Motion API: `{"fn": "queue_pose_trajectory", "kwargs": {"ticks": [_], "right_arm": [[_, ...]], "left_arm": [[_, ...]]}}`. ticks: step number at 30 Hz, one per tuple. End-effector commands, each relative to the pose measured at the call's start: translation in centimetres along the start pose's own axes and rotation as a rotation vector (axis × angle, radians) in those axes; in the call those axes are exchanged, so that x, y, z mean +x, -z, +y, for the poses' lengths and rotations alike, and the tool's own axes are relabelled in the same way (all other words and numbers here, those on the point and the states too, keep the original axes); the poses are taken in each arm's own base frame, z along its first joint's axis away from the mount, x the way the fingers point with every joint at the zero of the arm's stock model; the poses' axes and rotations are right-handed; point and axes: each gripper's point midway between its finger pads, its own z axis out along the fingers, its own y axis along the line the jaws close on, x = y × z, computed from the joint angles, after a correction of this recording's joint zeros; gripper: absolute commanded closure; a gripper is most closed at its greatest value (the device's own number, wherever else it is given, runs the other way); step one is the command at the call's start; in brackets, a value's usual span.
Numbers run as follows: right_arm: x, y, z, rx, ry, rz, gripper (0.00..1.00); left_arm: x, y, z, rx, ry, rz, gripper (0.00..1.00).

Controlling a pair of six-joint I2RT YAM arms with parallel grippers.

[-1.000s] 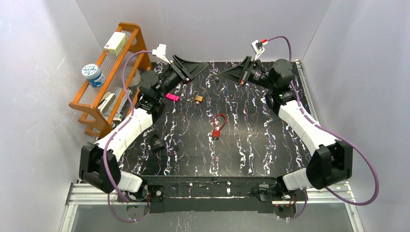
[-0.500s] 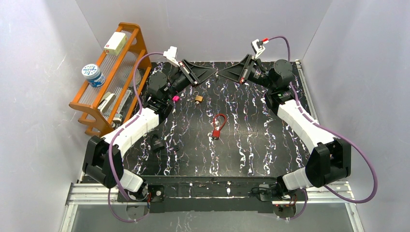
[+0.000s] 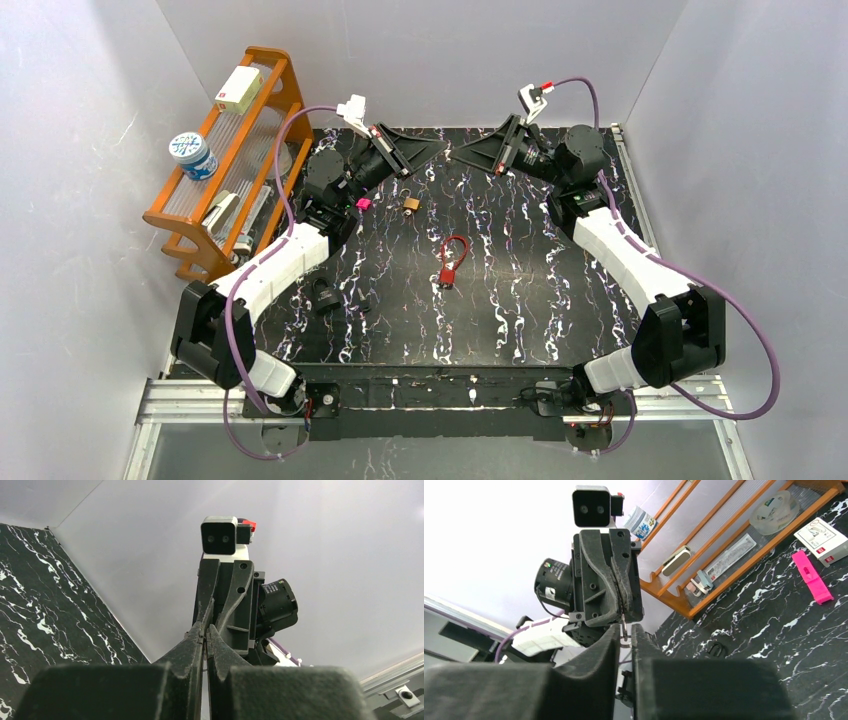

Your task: Unlock with the key

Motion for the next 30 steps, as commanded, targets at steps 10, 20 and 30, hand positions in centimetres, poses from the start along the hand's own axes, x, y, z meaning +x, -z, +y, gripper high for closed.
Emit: {"fn": "queue_pose_trajectory", "kwargs": {"ticks": [10, 20, 30], "right_arm": [[0.7, 0.3, 2.8, -0.116, 0.124, 0.081, 0.67], [0.0, 1.3, 4.1, -0.101, 0.227, 0.076, 0.51], [-1.7, 2.7, 4.9, -0.012, 0.347, 0.053, 0.50]], "left_arm": [[0.7, -0.1, -5.7, 0.227, -0.213, 0.131, 1.00], [1.1, -0.3, -6.8, 0.279, -0.220, 0.188, 1.00], [1.6, -0.1, -7.4, 0.309, -0.226, 0.230, 1.00]]}}
